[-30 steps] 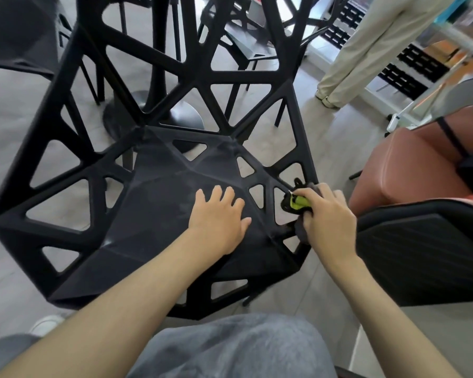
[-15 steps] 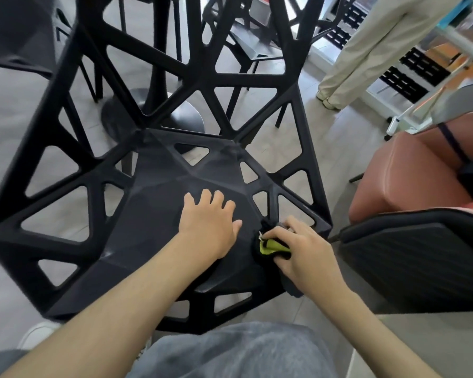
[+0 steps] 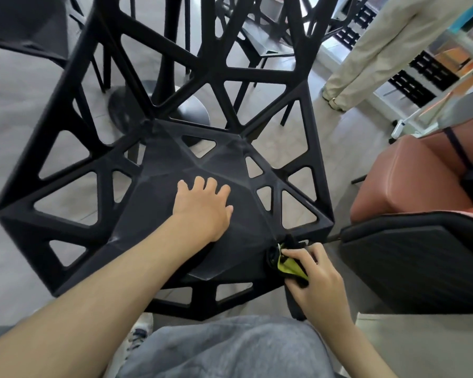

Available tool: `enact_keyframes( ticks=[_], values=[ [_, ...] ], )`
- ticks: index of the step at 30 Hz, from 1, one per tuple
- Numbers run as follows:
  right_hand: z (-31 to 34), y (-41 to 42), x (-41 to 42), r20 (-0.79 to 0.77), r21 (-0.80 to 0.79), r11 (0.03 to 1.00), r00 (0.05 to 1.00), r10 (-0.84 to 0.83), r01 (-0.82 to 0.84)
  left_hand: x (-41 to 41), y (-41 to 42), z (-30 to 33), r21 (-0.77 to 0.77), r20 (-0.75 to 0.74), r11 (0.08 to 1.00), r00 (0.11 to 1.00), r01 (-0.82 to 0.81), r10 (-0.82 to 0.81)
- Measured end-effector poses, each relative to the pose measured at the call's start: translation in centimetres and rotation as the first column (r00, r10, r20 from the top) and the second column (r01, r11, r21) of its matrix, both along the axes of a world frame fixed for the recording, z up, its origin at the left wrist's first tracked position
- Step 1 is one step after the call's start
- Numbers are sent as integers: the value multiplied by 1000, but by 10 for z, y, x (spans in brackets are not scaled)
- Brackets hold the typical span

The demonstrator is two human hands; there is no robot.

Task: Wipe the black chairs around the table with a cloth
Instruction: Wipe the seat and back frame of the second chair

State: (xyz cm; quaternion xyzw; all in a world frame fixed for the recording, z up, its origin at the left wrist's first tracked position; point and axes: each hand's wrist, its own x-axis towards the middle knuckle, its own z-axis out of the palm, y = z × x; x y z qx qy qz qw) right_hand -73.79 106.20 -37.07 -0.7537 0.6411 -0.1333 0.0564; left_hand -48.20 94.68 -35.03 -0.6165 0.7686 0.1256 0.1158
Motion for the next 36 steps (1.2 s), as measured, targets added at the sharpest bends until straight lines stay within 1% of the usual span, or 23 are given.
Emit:
enact_keyframes(
  ticks=[3, 6, 9, 11, 13, 14, 16, 17, 18, 20, 22, 23, 24, 25, 27, 28, 29, 31, 34, 35, 36],
  values=[
    [1, -16, 10, -80, -28, 999, 996, 37, -39, -2, 3, 3, -30, -31, 999, 999, 10, -11],
    [3, -54, 29, -122, -57, 994, 989, 88, -96, -2, 6, 3, -57, -44, 998, 999, 8, -11],
    [1, -98, 45, -183, -60, 987, 973, 139, -152, 3, 4, 1, -31, -30, 999, 1000, -9, 8],
    [2, -134, 53, -254, -43, 979, 950, 183, -200, 7, 2, -1, -20, -13, 1000, 1000, -14, 13],
    [5, -171, 55, -290, -54, 983, 945, 150, -173, 10, 0, -2, -21, -2, 1000, 1000, -13, 13],
    [5, -186, 56, -257, -94, 990, 963, 75, -102, 11, 0, -3, -17, -2, 1000, 1000, -15, 15],
    [1, -198, 64, -121, -191, 977, 986, -115, 90, 12, -1, -2, -7, -1, 1000, 1000, -26, 26],
    [-5, -196, 73, -88, -210, 968, 983, -161, 140, 12, -2, -2, -1, 1, 1000, 1000, -30, 30],
    [-12, -189, 84, -93, -206, 969, 983, -156, 134, 12, -3, -2, 6, 1, 999, 1000, -31, 31],
    [-22, -176, 96, -118, -151, 988, 993, -27, 9, 11, -4, -2, 13, 9, 1000, 1000, -25, 25],
    [-14, -179, 86, -139, -70, 992, 986, 97, -108, 10, -3, -2, 22, 11, 1000, 1000, -18, 18],
    [-7, -187, 75, -179, -40, 991, 977, 119, -128, 9, -2, -1, 28, 11, 1000, 1000, -14, 13],
    [0, -195, 65, -228, -42, 992, 968, 106, -119, 8, -2, -1, 33, 16, 999, 1000, -10, 9],
    [6, -202, 57, -256, -80, 995, 966, 44, -67, 8, -2, -1, 38, 21, 999, 1000, -8, 7],
    [5, -202, 60, -204, -177, 981, 972, -119, 83, 9, -2, -1, 47, 22, 999, 1000, -10, 9],
    [0, -196, 71, -177, -194, 974, 973, -150, 115, 11, -2, 0, 49, 24, 999, 1000, -15, 14],
    [-8, -187, 84, -167, -192, 975, 976, -141, 108, 12, -1, 0, 51, 28, 999, 999, -18, 17],
    [-18, -172, 101, -159, -145, 989, 986, -57, 34, 15, -1, 0, 57, 32, 998, 999, -25, 23],
    [-14, -172, 98, -47, -8, 998, 997, 59, -59, 17, -1, 3, 87, 33, 996, 999, -26, 23],
    [-11, -174, 95, -46, 19, 996, 995, 83, -82, 16, 0, 4, 101, 32, 995, 999, -21, 18],
    [-8, -176, 92, -90, 15, 995, 991, 97, -96, 16, 1, 5, 109, 36, 994, 999, -15, 12]
  ],
)
